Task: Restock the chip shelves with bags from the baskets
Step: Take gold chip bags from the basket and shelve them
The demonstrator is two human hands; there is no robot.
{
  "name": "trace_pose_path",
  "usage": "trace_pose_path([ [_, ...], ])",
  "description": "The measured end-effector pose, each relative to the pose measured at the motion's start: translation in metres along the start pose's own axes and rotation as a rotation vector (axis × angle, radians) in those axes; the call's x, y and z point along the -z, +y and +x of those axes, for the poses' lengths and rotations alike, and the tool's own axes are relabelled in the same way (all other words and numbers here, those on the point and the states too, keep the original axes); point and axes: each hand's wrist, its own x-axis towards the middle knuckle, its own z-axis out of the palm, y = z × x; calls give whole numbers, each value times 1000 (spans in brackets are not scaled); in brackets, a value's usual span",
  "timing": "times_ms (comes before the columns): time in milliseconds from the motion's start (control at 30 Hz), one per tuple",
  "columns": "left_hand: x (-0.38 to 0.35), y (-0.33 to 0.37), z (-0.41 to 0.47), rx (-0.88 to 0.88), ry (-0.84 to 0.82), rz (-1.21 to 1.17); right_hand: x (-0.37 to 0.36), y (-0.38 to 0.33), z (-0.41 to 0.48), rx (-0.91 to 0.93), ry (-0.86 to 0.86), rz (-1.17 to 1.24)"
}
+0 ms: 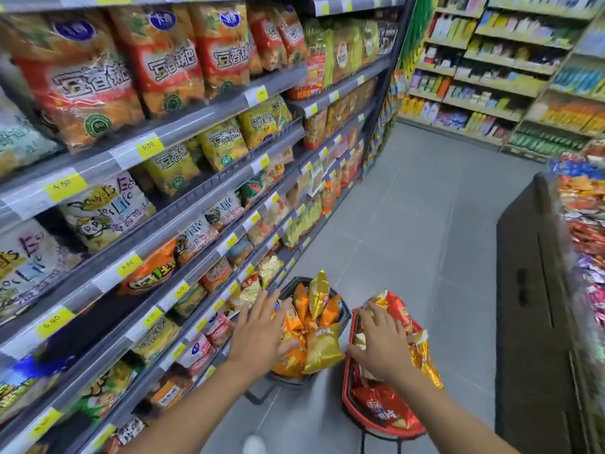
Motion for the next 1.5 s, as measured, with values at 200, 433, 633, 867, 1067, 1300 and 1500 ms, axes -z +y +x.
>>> trace_pose_path([
  [200, -21, -15, 69, -95, -87, -49, -25, 2, 52, -58, -37, -27],
  [433, -72, -19, 112, -143, -181, -29, -66, 19, 91, -139, -218, -24],
  [633, -115, -16, 140, -99, -200, -109, -112, 44, 125, -220, -368, 132],
  [867, -181, -4, 173, -33, -269, -258, -191, 69, 178, -195, -476, 257],
  [1067, -236, 6, 187, 89, -303, -420, -276, 84, 224, -455, -553, 471],
  [1300, -286, 14, 193, 276, -313, -769, -357, 100, 247, -678, -641, 640],
  [1500, -296, 16, 202, 408, -335, -936, -369, 110, 238, -716, -524, 812],
])
